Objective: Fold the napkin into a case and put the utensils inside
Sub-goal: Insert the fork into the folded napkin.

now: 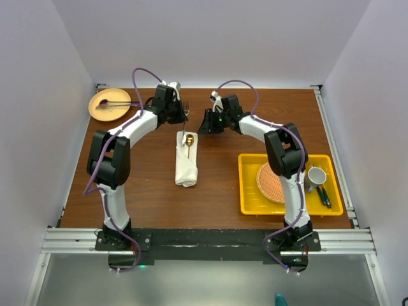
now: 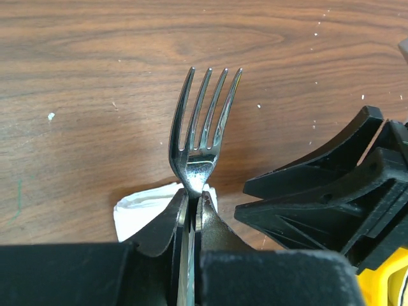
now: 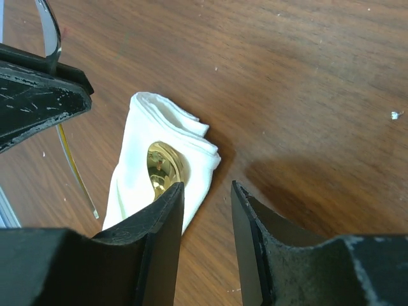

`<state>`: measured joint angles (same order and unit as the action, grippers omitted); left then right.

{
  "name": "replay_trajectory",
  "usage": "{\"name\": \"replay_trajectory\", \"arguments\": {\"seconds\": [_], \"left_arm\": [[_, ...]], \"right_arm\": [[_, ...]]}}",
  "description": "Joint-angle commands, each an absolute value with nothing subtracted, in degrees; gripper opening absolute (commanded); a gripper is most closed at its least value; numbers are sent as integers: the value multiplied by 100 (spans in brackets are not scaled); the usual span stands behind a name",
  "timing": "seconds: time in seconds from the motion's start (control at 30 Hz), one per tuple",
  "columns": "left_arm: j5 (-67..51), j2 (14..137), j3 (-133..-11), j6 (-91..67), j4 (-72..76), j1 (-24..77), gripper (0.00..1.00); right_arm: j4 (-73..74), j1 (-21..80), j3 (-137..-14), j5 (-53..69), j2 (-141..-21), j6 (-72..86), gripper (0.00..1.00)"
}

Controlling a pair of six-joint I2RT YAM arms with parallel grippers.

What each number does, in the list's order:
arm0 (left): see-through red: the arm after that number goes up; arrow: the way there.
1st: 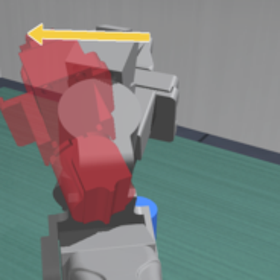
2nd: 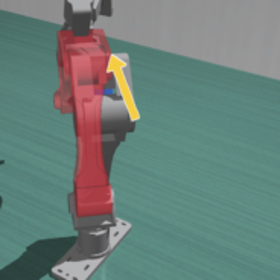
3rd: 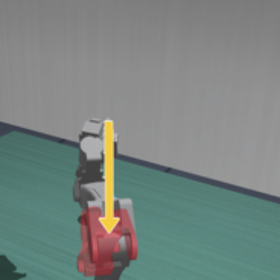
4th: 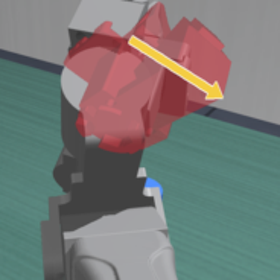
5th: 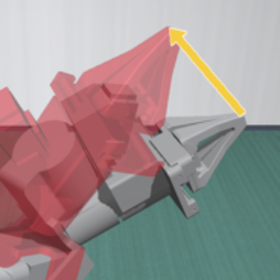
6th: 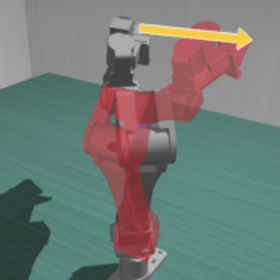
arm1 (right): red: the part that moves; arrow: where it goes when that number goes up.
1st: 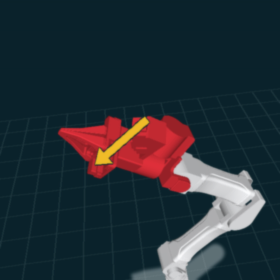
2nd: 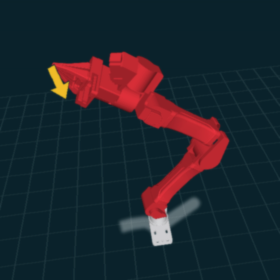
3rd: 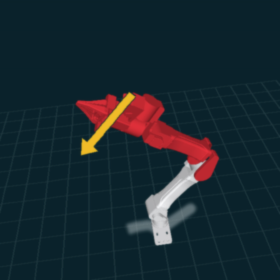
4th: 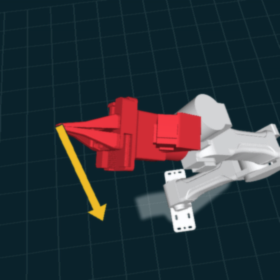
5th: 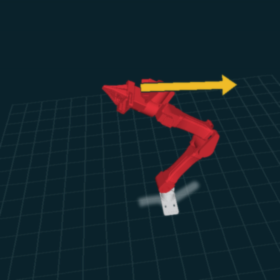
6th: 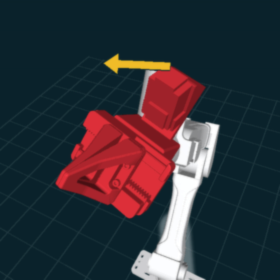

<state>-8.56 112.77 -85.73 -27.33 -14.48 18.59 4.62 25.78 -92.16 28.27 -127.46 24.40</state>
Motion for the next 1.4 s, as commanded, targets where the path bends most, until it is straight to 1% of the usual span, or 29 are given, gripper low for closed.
{"name": "replay_trajectory", "arguments": {"seconds": [0.0,0.17,0.47,0.67,1.0,1.13,1.17,1.23,1.27,1.3,1.37], "left_arm": [[-651,11285,-8745,-2602,-1134,1916,0],[-624,11320,-8587,-2558,-959,1934,0],[-633,11276,-8253,-2496,-712,1934,0],[-615,11320,-8139,-2496,-659,1934,0],[-668,11303,-7954,-2435,-484,1934,0],[-729,11303,-7840,-2452,-457,1934,0],[-738,11303,-7822,-2452,-457,1934,0],[-764,11285,-7787,-2461,-474,1934,0],[-773,11268,-7778,-2461,-475,1942,0],[-782,11259,-7744,-2461,-501,1942,0],[-844,11206,-7717,-2513,-553,1942,0]], "right_arm": [[141,2540,-9431,2988,-12867,2540,39],[79,2549,-9439,3032,-13025,2601,37],[-132,2549,-9413,3014,-13201,2821,37],[-263,2540,-9404,3102,-13210,2997,35],[-325,2566,-9396,3129,-13271,3261,27],[-316,2566,-9360,3129,-13271,3261,20],[-308,2566,-9360,3129,-13271,3261,16],[-299,2558,-9360,3129,-13271,3261,10],[-299,2566,-9369,3112,-13271,3252,4],[-290,2558,-9378,3094,-13280,3261,1],[-290,2558,-9378,3085,-13280,3261,0]]}}
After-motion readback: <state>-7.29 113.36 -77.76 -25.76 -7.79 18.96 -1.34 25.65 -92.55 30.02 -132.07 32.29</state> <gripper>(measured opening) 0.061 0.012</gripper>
